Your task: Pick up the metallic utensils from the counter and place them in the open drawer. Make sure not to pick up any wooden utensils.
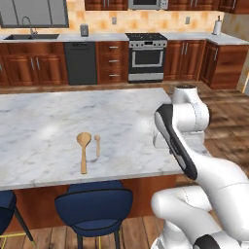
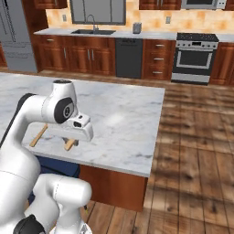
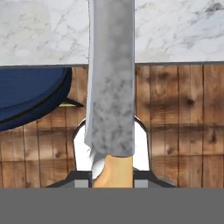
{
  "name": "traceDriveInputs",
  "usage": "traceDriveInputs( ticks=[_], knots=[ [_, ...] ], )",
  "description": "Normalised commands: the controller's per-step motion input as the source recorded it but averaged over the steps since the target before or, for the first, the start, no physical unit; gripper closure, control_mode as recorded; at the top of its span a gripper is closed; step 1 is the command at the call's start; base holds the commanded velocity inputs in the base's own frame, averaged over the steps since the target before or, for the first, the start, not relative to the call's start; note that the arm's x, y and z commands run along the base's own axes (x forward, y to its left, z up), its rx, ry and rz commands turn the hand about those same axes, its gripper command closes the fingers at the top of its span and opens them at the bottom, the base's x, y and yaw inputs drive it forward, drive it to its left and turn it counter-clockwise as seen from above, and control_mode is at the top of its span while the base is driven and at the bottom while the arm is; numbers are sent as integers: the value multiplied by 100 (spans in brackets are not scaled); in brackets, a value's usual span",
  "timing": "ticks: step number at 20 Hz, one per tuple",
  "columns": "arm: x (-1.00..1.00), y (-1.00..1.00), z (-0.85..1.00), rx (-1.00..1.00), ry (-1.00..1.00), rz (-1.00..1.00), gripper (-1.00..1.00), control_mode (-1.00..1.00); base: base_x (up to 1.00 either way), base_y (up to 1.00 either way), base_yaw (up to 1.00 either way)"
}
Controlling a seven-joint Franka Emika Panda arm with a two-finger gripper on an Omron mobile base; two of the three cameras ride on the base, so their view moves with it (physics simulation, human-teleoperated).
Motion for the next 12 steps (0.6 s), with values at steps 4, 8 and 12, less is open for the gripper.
traceDriveInputs(
  ticks=[4, 8, 12],
  knots=[
    [0, 0, 0, 0, 0, 0, 100, -100, 0, 0, 0],
    [-10, 0, 0, 0, 0, 0, 100, 100, -32, 0, 0],
    [0, 0, 0, 0, 0, 0, 100, 100, -89, 44, 18]
  ],
)
